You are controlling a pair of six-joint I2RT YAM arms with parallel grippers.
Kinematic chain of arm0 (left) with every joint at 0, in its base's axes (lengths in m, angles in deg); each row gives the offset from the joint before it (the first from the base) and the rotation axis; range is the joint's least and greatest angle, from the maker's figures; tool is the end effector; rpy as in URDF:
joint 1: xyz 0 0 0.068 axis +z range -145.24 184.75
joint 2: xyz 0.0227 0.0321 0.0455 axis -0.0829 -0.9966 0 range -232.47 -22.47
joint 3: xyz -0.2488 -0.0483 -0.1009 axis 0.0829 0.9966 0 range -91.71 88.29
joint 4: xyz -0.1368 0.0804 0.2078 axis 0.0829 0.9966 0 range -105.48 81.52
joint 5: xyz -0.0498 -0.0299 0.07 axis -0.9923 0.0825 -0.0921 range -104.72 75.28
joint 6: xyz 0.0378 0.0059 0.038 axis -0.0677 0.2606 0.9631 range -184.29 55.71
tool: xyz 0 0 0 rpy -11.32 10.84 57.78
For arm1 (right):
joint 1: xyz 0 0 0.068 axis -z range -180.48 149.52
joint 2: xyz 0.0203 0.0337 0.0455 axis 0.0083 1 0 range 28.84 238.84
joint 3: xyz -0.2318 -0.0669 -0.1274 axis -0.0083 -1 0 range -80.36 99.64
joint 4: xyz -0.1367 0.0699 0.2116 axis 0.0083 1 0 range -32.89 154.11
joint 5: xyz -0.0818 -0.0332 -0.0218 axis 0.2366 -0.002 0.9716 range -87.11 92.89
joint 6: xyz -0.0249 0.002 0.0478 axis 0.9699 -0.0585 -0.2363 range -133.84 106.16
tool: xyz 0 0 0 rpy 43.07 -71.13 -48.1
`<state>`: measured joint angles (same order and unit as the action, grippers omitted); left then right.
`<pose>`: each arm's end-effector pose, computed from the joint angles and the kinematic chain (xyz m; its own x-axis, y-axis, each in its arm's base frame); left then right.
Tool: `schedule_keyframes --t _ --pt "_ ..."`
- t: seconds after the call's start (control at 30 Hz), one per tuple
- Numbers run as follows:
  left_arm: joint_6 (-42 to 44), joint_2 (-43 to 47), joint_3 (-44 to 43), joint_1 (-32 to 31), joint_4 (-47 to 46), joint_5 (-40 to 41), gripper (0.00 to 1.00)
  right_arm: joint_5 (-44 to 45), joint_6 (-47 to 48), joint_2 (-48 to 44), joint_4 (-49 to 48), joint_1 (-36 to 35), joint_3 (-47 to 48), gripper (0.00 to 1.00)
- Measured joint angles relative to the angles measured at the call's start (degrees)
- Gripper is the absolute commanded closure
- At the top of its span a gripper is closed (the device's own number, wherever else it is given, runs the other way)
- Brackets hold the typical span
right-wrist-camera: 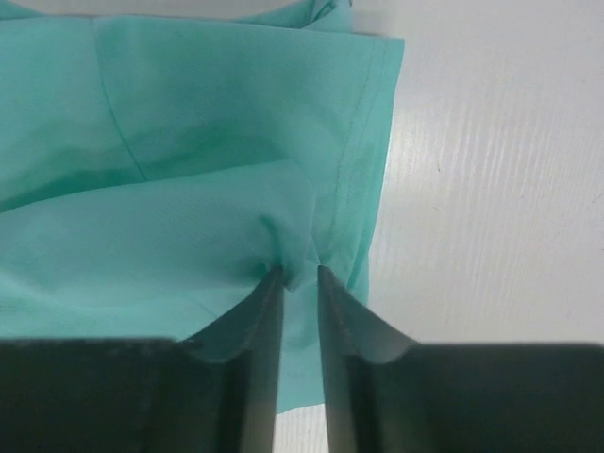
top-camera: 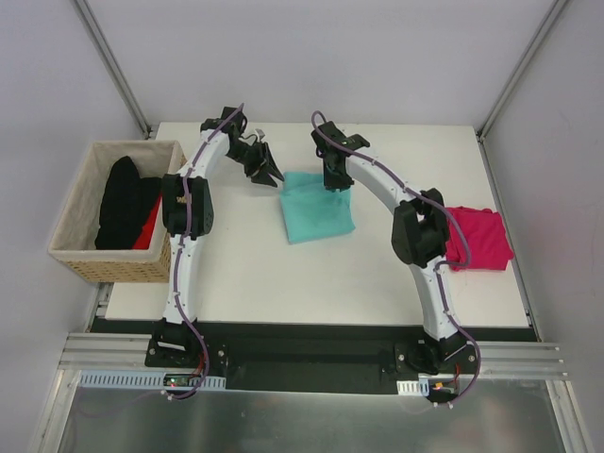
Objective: Fold and stack the t-shirts
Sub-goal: Fold the long partially folded tshirt into a neat square
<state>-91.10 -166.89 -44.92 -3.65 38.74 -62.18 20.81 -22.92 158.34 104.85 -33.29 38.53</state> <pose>0.5179 -0.1031 0.1892 -0.9843 -0.1627 -0.0690 -0.0470 0.6170 -0.7856 0.4231 0.2597 0.2393 -0.7664 -0.3155 -0.5596 -0.2623 0.9488 -0.1758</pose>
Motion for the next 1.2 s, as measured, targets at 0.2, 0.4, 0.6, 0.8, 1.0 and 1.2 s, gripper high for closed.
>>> schedule_keyframes --t 0.2,0.4,0.6,0.8,1.0,1.2 --pt "0.00 0.02 0.17 0.00 -1.18 -0.24 0.66 0.11 0.85 0.57 2.21 1.38 3.43 0.55" --pt "-0.02 1.03 2.64 0.22 -1.55 -0.17 0.67 -0.42 2.75 0.70 0.07 2.36 6.91 0.85" --pt "0.00 3.80 5.05 0.26 -1.49 0.02 0.69 -5.62 2.01 5.25 -2.80 6.21 8.92 0.99" --pt "-0.02 8.96 8.17 0.55 -1.60 0.50 0.70 -10.32 0.92 9.64 -4.26 9.66 7.85 0.99" --pt "-0.02 13.11 10.75 1.01 -1.62 1.53 0.71 -14.36 -0.13 10.84 -6.01 11.02 7.80 0.99" --pt "-0.02 15.87 13.33 1.40 -1.66 2.38 0.71 -18.56 -1.07 12.02 -6.91 11.63 7.72 0.99"
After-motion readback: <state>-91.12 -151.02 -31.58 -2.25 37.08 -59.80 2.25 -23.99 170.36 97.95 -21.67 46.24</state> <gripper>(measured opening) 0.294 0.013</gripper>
